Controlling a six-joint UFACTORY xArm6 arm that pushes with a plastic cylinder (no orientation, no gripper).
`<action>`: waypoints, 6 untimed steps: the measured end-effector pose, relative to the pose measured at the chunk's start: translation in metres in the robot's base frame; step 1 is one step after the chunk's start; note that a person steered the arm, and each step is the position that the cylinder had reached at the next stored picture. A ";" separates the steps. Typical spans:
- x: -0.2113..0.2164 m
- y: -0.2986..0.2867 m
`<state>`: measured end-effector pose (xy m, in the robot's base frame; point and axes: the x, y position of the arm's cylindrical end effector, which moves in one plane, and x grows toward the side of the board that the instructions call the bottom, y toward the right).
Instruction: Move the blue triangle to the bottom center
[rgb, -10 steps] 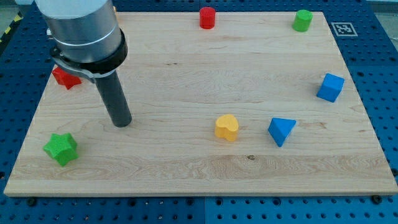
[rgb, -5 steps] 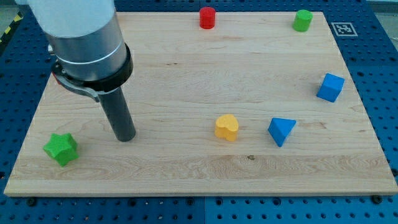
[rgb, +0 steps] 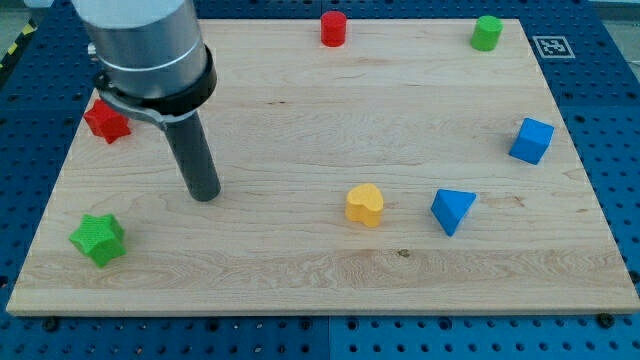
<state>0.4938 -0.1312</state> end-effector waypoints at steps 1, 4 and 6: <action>-0.023 0.023; -0.032 0.246; 0.016 0.300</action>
<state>0.5098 0.1689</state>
